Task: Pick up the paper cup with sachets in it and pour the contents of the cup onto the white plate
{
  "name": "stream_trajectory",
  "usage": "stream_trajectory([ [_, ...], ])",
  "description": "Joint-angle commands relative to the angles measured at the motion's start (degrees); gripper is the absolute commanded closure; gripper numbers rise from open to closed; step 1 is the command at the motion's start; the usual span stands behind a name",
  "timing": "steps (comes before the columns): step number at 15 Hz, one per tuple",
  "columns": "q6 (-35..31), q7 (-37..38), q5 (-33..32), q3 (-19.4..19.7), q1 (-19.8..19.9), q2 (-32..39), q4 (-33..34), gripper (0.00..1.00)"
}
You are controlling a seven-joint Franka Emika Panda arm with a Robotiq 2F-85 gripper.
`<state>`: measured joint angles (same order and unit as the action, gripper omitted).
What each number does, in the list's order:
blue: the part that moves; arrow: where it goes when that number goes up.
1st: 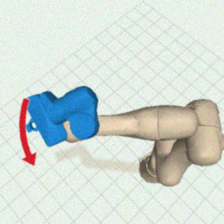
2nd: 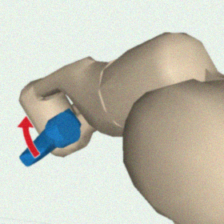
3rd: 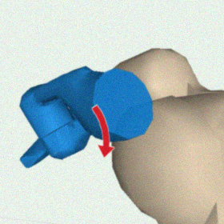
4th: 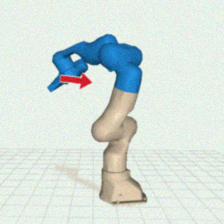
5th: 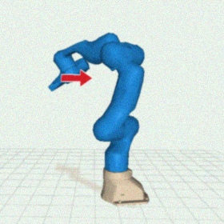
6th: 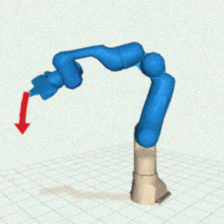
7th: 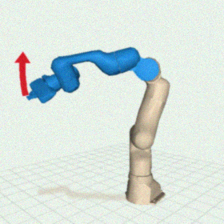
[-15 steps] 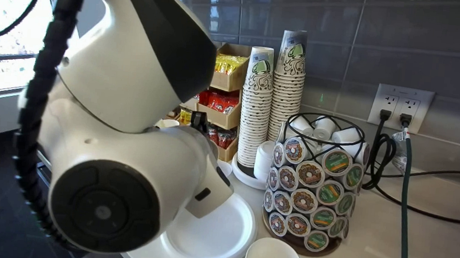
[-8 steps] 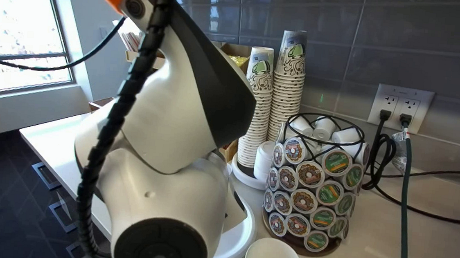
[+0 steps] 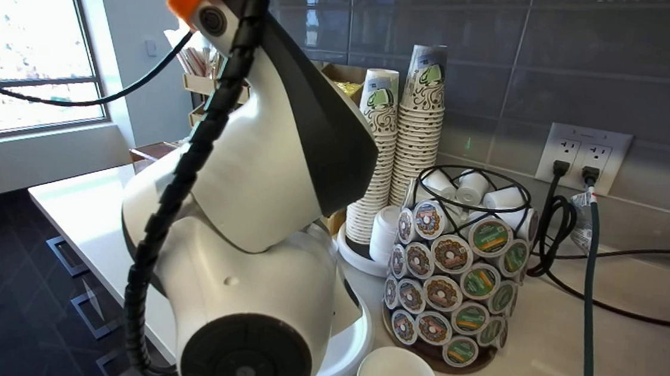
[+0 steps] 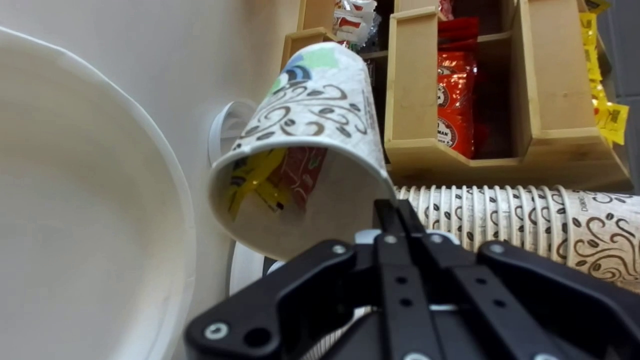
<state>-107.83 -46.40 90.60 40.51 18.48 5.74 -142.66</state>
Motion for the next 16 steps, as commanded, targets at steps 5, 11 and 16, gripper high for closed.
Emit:
stream_trajectory([
  [5, 8.76, 3.93, -1.23, -2.87, 5.96, 3.03, 1.74, 0.99],
  [11, 22.27, 8.38, -0.53, -2.50, 10.54, 8.10, 4.45, 0.99],
  [16, 27.51, 9.80, 0.91, -3.36, 11.96, 13.04, 6.92, 0.99],
])
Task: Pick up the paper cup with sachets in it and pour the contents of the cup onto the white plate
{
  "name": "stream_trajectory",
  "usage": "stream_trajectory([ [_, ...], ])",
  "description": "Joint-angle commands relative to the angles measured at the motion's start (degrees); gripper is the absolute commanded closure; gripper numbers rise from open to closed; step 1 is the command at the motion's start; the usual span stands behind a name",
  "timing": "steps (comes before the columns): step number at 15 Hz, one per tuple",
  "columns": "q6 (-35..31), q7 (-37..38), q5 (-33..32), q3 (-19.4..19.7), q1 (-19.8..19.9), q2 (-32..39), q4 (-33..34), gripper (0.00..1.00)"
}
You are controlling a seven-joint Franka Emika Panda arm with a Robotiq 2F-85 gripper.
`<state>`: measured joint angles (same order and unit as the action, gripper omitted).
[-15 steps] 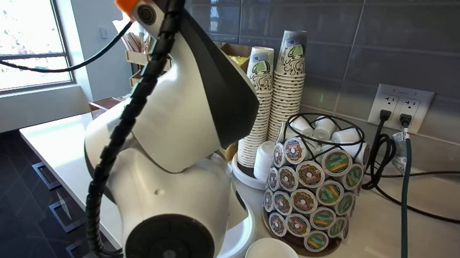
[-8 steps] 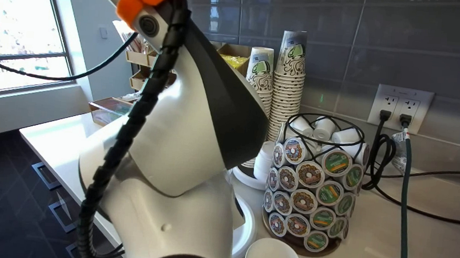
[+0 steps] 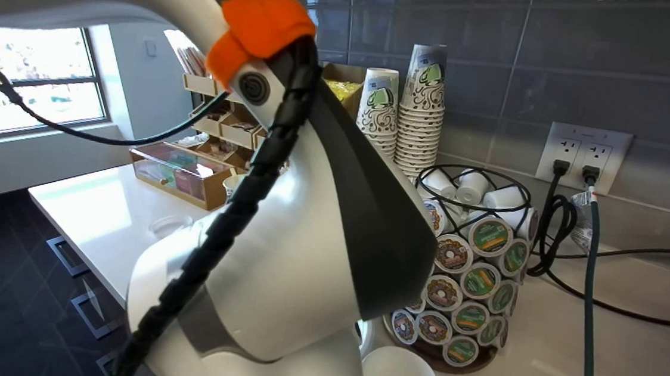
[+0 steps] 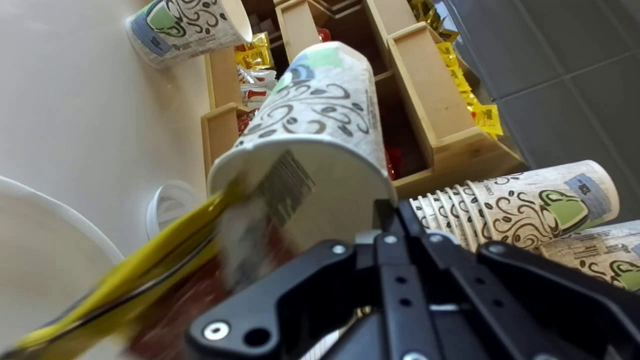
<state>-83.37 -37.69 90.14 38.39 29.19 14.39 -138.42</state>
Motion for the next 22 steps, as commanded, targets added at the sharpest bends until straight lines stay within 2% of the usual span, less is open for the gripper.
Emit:
stream_trajectory([
  [1, 3.30, 1.19, 1.72, -1.65, 1.25, 5.49, 3.23, 0.99],
  [5, 3.73, 1.02, 2.55, -3.50, 1.52, 8.69, 5.04, 0.99],
  [10, 8.99, 5.22, 2.00, -5.39, 3.80, 12.71, 8.86, 0.99],
  [19, 20.06, 14.40, 1.94, -9.10, 11.76, 18.95, 16.18, 0.99],
  [20, 18.65, 13.02, 2.24, -9.35, 11.82, 19.16, 16.45, 0.99],
  [21, 21.11, 15.19, 1.46, -10.11, 13.07, 19.71, 17.20, 0.99],
  [22, 20.23, 14.31, 1.60, -10.27, 13.05, 19.70, 17.24, 0.99],
])
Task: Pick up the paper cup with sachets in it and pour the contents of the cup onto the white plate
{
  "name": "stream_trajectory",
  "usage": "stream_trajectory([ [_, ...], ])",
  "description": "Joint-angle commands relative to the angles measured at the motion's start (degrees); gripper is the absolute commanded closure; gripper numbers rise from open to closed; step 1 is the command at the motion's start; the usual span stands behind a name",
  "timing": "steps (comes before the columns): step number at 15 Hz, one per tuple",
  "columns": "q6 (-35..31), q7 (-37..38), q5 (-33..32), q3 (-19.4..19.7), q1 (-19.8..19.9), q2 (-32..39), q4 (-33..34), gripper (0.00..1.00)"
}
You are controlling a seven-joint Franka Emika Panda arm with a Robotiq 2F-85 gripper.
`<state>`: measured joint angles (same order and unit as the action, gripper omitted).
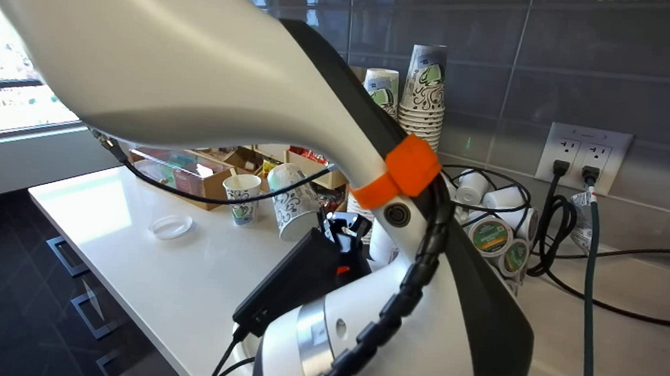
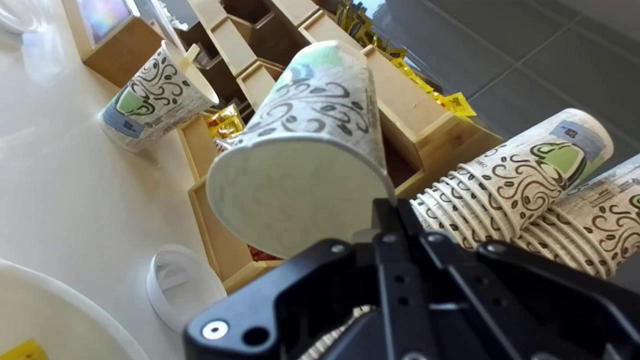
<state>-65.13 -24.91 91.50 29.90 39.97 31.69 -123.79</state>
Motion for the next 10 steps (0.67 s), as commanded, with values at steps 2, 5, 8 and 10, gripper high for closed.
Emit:
stream_trajectory([
  [2, 2.18, 1.71, -0.14, -2.39, 2.72, 2.75, 3.12, 0.99],
  [5, 1.66, 1.49, -1.13, -2.62, 2.57, 2.14, 2.84, 0.99],
  [8, 0.96, 0.01, -2.23, -1.97, 2.15, 0.06, 1.30, 0.99],
  [10, -0.10, -2.89, -3.86, -1.05, 1.52, -2.54, -0.95, 0.99],
])
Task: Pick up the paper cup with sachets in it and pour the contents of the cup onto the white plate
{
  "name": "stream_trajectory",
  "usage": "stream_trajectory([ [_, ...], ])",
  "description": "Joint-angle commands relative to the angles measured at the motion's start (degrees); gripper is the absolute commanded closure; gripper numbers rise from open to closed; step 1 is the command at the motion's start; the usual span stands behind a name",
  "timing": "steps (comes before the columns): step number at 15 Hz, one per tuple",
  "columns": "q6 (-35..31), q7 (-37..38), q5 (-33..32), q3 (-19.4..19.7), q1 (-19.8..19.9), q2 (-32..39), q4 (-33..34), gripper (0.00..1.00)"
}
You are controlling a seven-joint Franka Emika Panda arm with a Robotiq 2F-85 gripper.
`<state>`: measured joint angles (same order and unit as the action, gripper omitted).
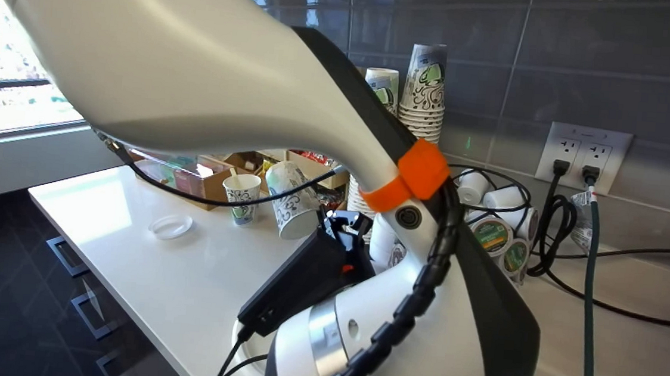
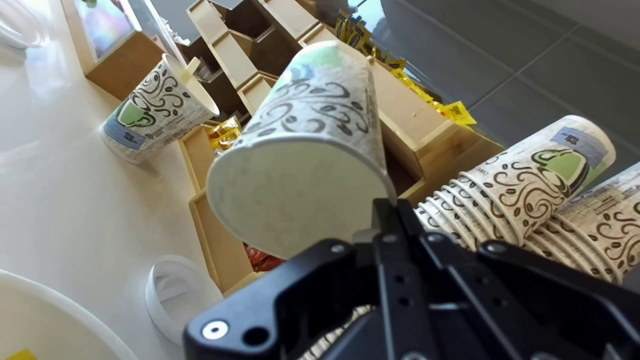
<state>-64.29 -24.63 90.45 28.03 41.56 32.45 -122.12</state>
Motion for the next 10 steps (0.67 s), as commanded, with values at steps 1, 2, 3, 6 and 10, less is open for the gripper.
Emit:
stream_trajectory([
  [1, -0.88, -4.65, -4.10, 1.14, -0.17, -4.26, -3.37, 0.99],
  [2, -0.94, -6.34, -5.65, 1.46, -0.26, -5.40, -4.25, 0.99],
  [3, -1.61, -8.27, -7.08, 1.82, -0.46, -6.83, -5.52, 0.99],
  [6, -2.13, -13.12, -10.70, 2.57, -0.48, -10.65, -8.87, 0.99],
  [10, -3.84, -22.73, -15.56, 3.66, -1.19, -18.23, -15.07, 0.99],
])
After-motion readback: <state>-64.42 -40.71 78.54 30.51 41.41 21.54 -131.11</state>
